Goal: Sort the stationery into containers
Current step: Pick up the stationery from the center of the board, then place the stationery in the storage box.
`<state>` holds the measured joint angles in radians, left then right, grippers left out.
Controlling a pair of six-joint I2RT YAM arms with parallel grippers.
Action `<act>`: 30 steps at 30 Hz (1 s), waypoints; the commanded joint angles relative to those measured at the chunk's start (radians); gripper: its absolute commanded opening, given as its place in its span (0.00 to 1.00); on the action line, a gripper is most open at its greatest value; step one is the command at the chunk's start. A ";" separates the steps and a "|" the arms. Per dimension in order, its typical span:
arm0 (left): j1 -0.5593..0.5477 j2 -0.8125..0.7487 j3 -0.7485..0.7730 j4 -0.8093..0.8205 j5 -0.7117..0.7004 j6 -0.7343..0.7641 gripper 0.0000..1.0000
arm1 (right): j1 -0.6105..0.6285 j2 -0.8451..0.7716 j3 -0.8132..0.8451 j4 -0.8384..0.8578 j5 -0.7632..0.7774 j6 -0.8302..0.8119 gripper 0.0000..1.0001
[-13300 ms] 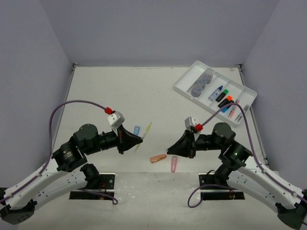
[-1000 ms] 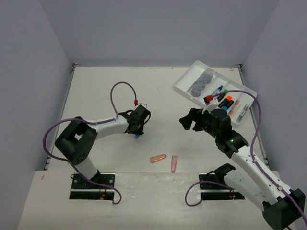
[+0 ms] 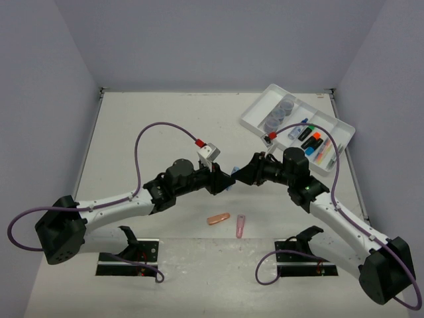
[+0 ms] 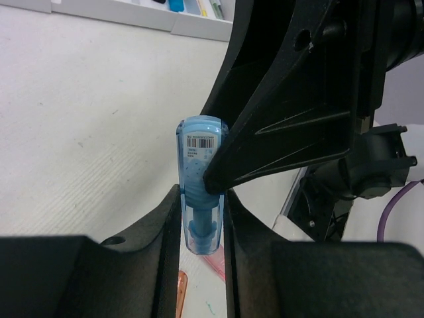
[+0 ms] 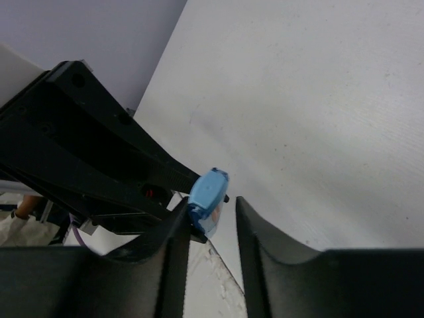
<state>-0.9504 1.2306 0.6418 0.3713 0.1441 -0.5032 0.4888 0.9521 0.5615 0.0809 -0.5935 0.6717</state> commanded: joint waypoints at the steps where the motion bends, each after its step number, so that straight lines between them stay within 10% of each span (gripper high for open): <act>1: -0.005 0.002 0.034 0.085 0.023 0.033 0.00 | 0.024 0.019 0.035 0.014 -0.005 -0.009 0.23; 7: -0.007 0.017 0.062 0.045 0.015 0.062 0.03 | 0.027 0.050 0.026 0.061 -0.039 0.008 0.00; 13: -0.007 0.023 0.121 -0.080 -0.058 0.092 0.79 | 0.022 0.100 0.030 0.060 0.031 -0.009 0.00; 17: -0.007 -0.025 0.150 -0.299 -0.228 0.060 1.00 | -0.015 0.096 0.070 -0.017 0.207 -0.052 0.00; 22: -0.008 -0.146 0.179 -0.619 -0.447 -0.018 1.00 | -0.178 0.204 0.211 -0.174 0.366 -0.046 0.00; 30: -0.007 -0.352 0.203 -0.781 -0.413 -0.018 1.00 | -0.298 0.711 0.716 -0.334 0.583 -0.091 0.00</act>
<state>-0.9562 0.9564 0.7909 -0.2944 -0.2420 -0.5114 0.2121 1.4590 1.0436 -0.1547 -0.1538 0.6203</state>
